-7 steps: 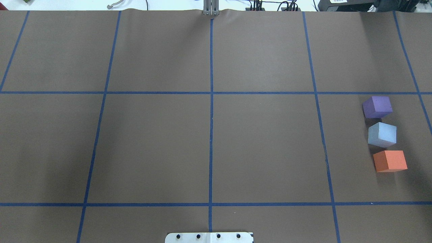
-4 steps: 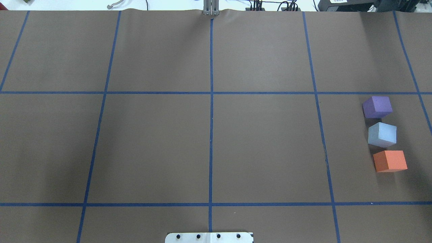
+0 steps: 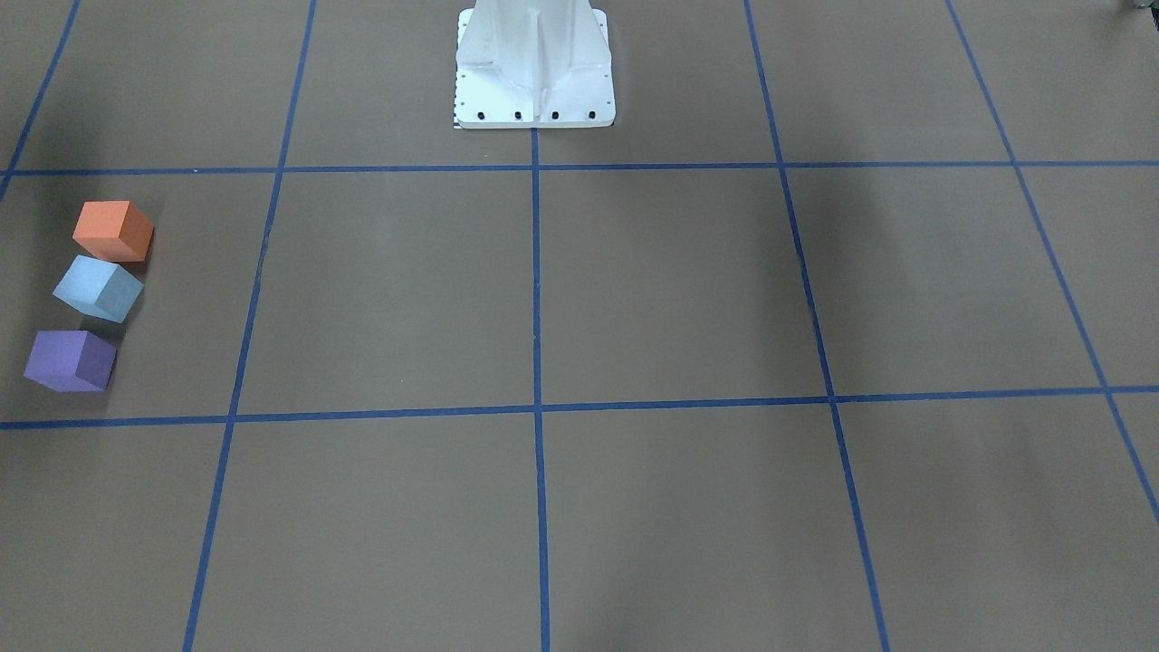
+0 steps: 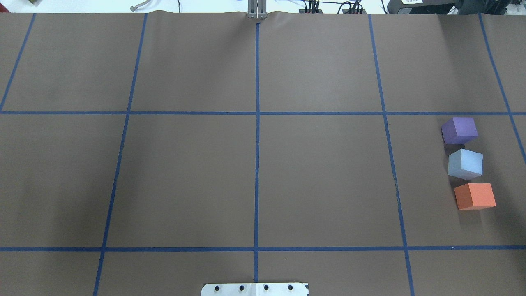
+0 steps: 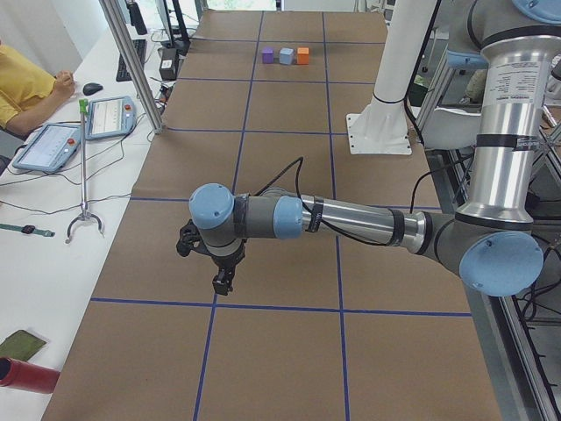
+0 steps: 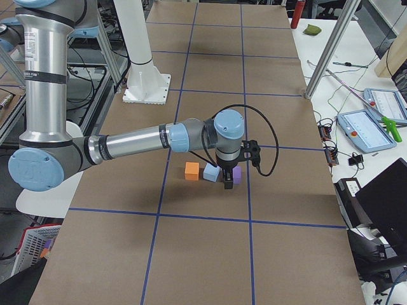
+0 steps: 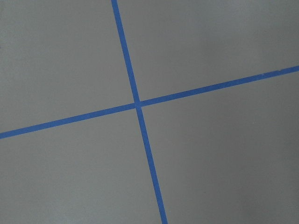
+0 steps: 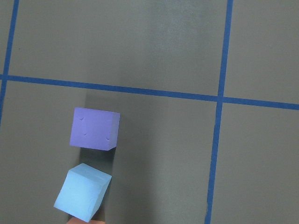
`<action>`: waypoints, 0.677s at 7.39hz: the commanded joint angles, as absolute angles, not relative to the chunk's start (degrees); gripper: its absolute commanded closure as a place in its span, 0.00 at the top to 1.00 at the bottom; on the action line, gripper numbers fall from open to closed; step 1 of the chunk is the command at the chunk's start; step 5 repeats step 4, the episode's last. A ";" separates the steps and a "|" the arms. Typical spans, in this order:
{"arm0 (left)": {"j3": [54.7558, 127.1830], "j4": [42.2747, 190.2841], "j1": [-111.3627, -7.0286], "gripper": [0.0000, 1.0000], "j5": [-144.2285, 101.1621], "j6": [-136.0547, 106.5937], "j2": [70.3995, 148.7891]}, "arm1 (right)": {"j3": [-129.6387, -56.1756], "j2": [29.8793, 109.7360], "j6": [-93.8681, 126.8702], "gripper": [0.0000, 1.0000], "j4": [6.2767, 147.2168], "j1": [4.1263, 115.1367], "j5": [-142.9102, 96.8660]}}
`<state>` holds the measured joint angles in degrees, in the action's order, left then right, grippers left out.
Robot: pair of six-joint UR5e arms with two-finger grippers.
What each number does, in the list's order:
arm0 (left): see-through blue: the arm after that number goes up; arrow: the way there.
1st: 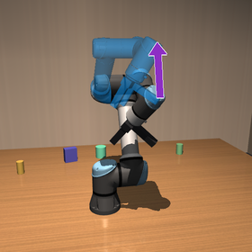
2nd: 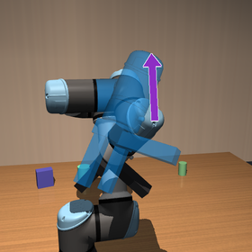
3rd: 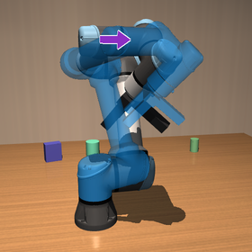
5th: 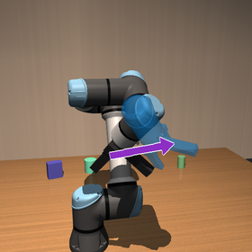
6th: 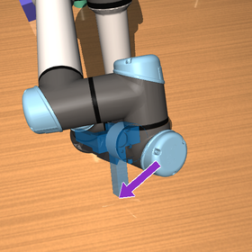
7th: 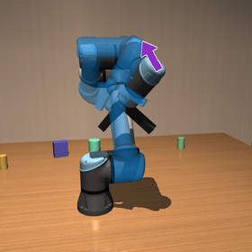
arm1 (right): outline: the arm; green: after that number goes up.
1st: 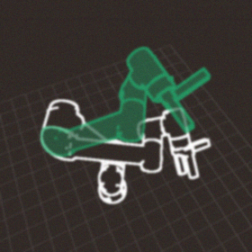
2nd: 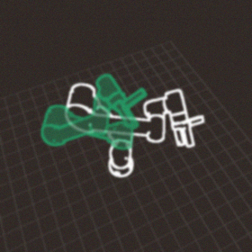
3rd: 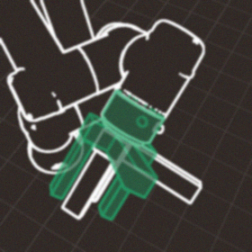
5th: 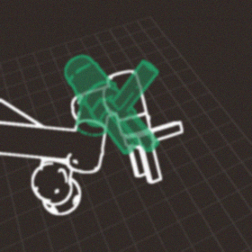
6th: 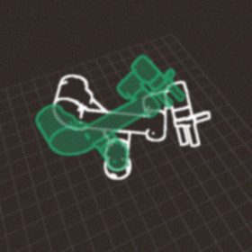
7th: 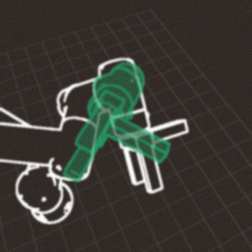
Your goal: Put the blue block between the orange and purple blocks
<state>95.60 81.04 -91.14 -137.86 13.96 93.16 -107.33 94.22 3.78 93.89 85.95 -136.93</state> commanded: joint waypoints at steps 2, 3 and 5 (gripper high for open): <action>95.80 81.12 -91.14 1.00 -137.99 13.97 93.25 | -107.23 94.22 3.78 1.00 93.87 85.78 -136.93; 96.06 81.12 -91.14 1.00 -137.73 13.97 93.16 | -107.23 94.22 3.78 1.00 93.87 85.61 -136.93; 96.15 81.12 -91.14 1.00 -137.64 13.97 93.16 | -107.23 94.31 3.87 1.00 93.87 85.61 -136.93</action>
